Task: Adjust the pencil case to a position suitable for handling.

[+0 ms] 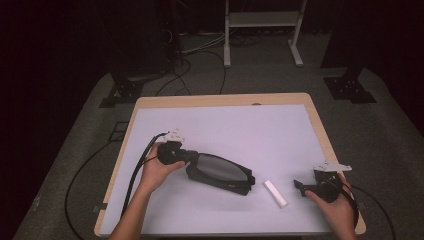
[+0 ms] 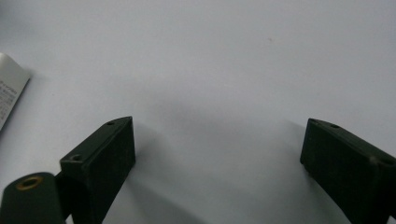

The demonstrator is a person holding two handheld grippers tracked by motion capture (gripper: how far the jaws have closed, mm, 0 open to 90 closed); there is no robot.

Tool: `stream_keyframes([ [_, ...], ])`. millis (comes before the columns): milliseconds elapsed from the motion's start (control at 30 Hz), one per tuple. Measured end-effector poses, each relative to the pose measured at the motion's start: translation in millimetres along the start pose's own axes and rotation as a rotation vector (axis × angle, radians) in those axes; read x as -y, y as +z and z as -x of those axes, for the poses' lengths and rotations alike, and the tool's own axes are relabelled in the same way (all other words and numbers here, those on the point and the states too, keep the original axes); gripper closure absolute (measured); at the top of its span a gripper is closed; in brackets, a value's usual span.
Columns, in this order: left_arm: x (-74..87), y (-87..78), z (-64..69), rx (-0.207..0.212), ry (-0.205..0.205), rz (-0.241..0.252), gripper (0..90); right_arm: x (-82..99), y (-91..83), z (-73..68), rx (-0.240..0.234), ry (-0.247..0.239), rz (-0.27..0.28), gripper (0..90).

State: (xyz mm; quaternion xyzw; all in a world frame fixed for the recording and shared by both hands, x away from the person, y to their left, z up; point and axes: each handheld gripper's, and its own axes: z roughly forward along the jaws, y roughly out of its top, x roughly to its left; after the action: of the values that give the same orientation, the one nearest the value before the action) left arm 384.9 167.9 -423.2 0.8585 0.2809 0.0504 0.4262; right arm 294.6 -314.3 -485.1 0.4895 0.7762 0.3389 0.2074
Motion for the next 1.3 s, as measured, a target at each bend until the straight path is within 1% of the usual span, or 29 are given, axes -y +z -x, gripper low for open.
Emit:
stream_keyframes([
  [233, 0.8, 6.9, 2.3, 0.014, 0.005, -0.010, 78.5, 0.0, 0.0, 0.0, 0.000, 0.000, 0.000, 9.2],
  [467, 2.4, 10.7, 1.9, 0.021, -0.002, -0.019, 77.0, 0.0, 0.0, 0.0, 0.000, 0.000, 0.000, 9.2],
  [700, 2.2, 9.7, 3.3, 0.022, -0.002, -0.013, 69.7, 0.0, 0.0, 0.0, 0.000, 0.000, 0.000, 9.2],
  [833, 0.9, 6.9, 5.2, 0.013, 0.008, -0.016, 61.0, 0.0, 0.0, 0.0, 0.000, 0.000, 0.000, 9.2],
  [900, 0.3, 5.1, 6.5, 0.017, 0.002, -0.011, 56.3, 0.0, 0.0, 0.0, 0.000, 0.000, 0.000, 9.2],
  [967, -0.5, 2.9, 7.2, 0.014, 0.008, -0.011, 51.3, 0.0, 0.0, 0.0, 0.000, 0.000, 0.000, 9.2],
  [1000, -0.7, 2.1, 7.9, 0.014, 0.005, -0.007, 49.2, 0.0, 0.0, 0.0, 0.000, 0.000, 0.000, 9.2],
  [1233, -3.4, -4.4, 11.2, -0.021, 0.007, -0.004, 28.3, 0.0, 0.0, 0.0, 0.000, 0.000, 0.000, 9.3],
  [1300, -4.0, -6.7, 11.8, -0.028, -0.003, -0.005, 23.9, 0.0, 0.0, 0.0, 0.000, 0.000, 0.000, 9.2],
])
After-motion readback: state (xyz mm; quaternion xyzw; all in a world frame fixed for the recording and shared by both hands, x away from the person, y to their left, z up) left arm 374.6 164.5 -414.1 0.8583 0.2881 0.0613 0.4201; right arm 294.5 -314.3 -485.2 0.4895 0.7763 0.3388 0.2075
